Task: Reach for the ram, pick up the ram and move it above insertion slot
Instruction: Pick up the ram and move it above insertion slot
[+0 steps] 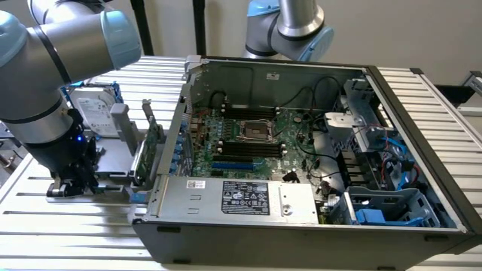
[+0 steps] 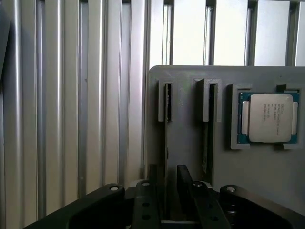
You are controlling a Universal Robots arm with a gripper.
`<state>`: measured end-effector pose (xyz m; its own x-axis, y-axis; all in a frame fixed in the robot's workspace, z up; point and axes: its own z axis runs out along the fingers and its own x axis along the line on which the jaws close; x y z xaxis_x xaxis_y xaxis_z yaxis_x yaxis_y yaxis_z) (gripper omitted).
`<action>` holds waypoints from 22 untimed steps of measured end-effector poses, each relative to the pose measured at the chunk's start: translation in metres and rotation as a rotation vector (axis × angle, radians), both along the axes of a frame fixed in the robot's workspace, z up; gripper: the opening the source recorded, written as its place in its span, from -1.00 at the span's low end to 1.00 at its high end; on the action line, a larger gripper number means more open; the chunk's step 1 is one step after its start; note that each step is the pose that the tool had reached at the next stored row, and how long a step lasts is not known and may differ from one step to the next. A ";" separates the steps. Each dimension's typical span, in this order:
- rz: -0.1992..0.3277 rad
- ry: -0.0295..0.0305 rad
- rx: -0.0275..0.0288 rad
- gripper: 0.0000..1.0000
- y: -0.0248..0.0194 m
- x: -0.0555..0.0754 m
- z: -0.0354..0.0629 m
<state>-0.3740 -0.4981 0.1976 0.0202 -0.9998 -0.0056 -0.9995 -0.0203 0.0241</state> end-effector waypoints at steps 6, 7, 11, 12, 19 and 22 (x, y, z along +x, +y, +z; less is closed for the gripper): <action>0.000 0.0001 0.0001 -0.69 0.0002 0.000 -0.0002; 0.000 0.0001 0.0000 -0.69 0.0002 0.000 -0.0003; 0.000 0.0000 0.0001 -0.73 0.0002 0.000 -0.0003; 0.000 0.0000 0.0001 -0.73 0.0002 0.000 -0.0003; 0.000 0.0000 0.0001 -0.73 0.0002 0.000 -0.0003; 0.000 0.0000 0.0001 -0.73 0.0002 0.000 -0.0001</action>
